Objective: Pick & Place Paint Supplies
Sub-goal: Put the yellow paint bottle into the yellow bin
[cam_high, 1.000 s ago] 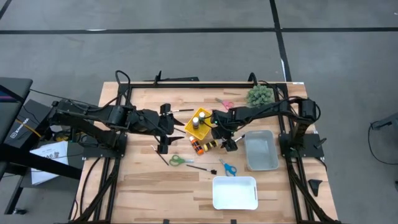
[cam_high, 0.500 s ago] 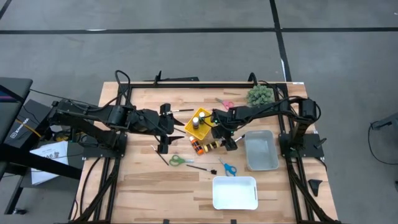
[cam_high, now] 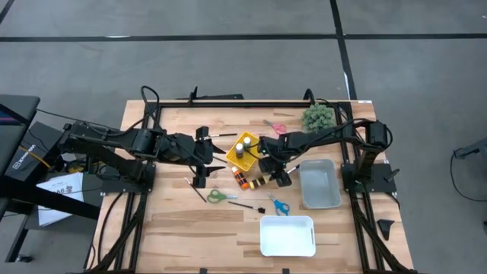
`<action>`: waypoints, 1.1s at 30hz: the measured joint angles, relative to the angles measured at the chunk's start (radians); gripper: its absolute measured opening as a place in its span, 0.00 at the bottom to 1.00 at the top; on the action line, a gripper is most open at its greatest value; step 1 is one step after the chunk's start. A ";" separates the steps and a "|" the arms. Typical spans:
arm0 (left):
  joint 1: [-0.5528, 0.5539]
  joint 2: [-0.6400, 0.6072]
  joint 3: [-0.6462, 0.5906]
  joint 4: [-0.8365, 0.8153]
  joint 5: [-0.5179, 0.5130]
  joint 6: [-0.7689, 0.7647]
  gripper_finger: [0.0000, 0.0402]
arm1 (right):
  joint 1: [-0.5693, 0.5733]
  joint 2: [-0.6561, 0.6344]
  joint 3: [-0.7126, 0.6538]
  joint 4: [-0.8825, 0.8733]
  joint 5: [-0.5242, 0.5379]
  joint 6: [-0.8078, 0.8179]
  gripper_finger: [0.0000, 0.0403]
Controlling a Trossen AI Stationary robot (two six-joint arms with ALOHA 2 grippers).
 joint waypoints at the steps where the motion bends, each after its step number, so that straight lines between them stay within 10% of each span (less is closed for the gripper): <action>1: 0.000 0.000 0.000 0.000 0.000 0.000 0.51 | 0.001 0.000 0.000 0.000 0.000 0.000 0.34; 9: 0.000 0.000 0.000 0.000 0.000 0.000 0.51 | 0.005 0.000 0.000 0.000 0.006 0.000 0.43; 19: 0.000 0.000 0.000 -0.005 0.000 -0.004 0.51 | 0.014 0.081 0.004 -0.004 -0.031 0.047 0.29; 33: 0.000 0.000 0.000 -0.007 0.000 0.001 0.51 | 0.018 -0.141 -0.005 -0.151 -0.016 0.069 0.27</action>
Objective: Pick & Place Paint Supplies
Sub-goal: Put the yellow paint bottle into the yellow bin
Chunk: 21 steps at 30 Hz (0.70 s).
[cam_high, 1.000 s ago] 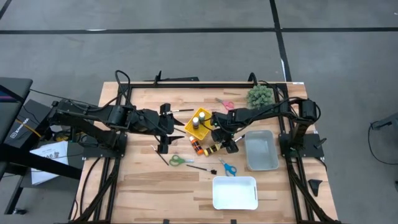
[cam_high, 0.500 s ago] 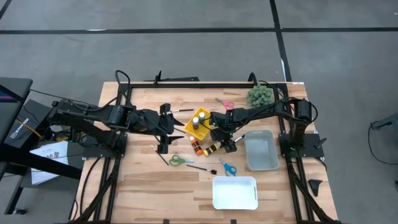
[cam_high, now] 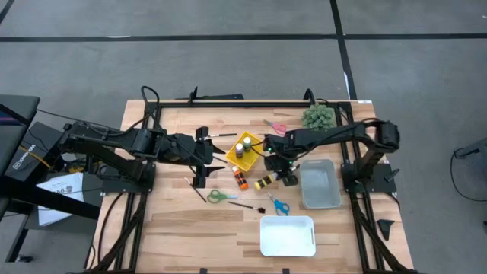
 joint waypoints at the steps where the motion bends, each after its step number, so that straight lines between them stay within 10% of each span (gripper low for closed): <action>1: 0.000 0.000 0.000 0.000 0.000 0.001 0.51 | 0.002 -0.035 0.000 -0.004 -0.002 0.019 0.27; 11: 0.011 0.000 0.000 0.116 -0.028 0.019 0.53 | -0.002 -0.385 0.004 0.099 0.234 0.256 0.27; 21: 0.059 0.139 0.000 0.423 -0.023 0.185 0.69 | -0.013 -0.417 0.131 0.073 0.260 0.327 0.27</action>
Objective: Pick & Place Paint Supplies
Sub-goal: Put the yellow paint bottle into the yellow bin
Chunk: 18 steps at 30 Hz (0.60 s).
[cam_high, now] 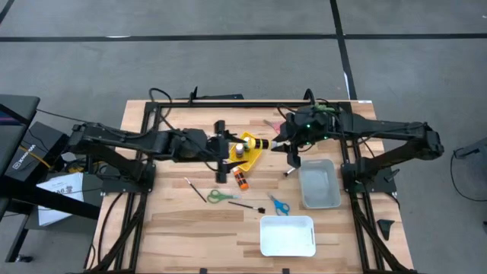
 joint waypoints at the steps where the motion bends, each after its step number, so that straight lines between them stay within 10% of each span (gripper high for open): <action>1: 0.004 0.011 0.000 0.034 -0.010 0.010 0.70 | 0.000 0.003 0.013 -0.023 -0.001 -0.001 0.27; 18: 0.076 0.100 0.000 0.150 0.057 0.004 0.69 | 0.021 0.002 0.071 -0.108 -0.001 -0.032 0.27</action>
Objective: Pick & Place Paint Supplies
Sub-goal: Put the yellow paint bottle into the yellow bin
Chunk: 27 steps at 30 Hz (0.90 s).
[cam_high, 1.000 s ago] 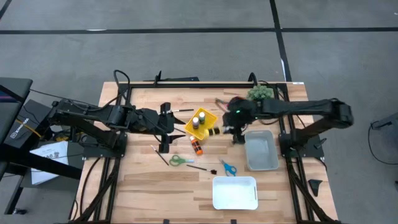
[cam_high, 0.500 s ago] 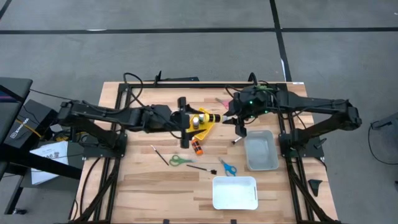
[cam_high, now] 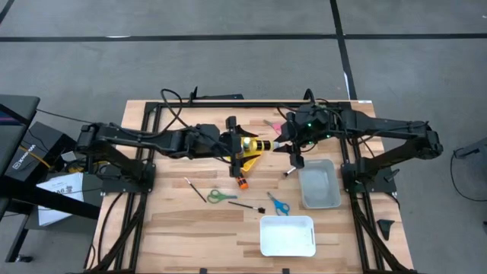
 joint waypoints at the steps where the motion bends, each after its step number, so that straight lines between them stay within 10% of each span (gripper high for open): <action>1: 0.000 -0.001 0.000 0.005 0.002 -0.001 0.69 | 0.000 0.000 0.000 -0.004 0.000 0.000 0.27; 27: 0.039 -0.018 0.000 -0.040 0.048 -0.124 0.29 | -0.002 -0.001 -0.002 0.069 -0.029 -0.021 0.35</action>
